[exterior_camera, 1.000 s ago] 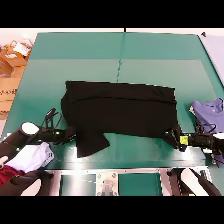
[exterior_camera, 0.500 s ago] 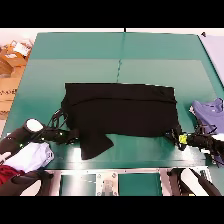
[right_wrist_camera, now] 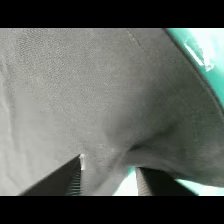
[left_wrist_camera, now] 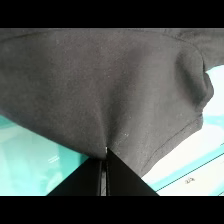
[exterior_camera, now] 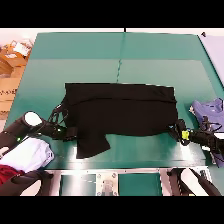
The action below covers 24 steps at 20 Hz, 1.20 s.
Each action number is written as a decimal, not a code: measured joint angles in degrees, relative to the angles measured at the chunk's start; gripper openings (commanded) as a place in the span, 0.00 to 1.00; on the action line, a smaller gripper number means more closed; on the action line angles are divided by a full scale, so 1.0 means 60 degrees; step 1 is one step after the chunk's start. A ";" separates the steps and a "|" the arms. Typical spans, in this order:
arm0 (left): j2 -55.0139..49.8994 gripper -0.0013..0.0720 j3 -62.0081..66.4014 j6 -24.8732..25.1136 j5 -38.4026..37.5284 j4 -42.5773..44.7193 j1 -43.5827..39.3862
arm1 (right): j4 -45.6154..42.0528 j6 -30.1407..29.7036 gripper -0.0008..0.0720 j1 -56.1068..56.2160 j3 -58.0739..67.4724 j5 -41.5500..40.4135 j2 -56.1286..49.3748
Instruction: Fold the shirts.
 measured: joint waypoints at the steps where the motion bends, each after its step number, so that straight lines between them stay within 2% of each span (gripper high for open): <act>1: 0.0000 0.06 0.0015 0.0000 -0.0011 0.0033 0.0000 | -0.0164 0.0000 0.04 -0.0007 -0.0033 -0.0055 -0.0004; 5: 0.0033 0.06 0.0157 0.0011 -0.0386 0.0135 0.0000 | -0.0361 -0.0237 0.04 -0.0007 0.0146 0.0226 -0.0011; 8: 0.0583 0.06 0.0565 -0.0149 -0.1268 0.0535 0.0000 | -0.1311 -0.0004 0.04 -0.0007 0.0994 0.1271 -0.0025; 12: 0.1614 0.06 0.1341 -0.0761 -0.2350 0.1020 0.0000 | -0.1603 0.0532 0.04 0.0000 0.2208 0.2769 0.0240; 16: 0.1912 0.06 0.2488 -0.1013 -0.2641 0.1180 -0.0004 | -0.1508 0.0801 0.04 0.0015 0.3326 0.3617 0.0674; 19: 0.1515 0.06 0.3490 -0.0933 -0.2404 0.1297 -0.0004 | -0.0969 0.0834 0.04 0.0255 0.3967 0.3628 0.0721; 24: -0.0423 0.06 0.5169 -0.0448 -0.1698 0.1406 -0.0004 | -0.0189 0.0841 0.04 0.1271 0.4918 0.2397 -0.0382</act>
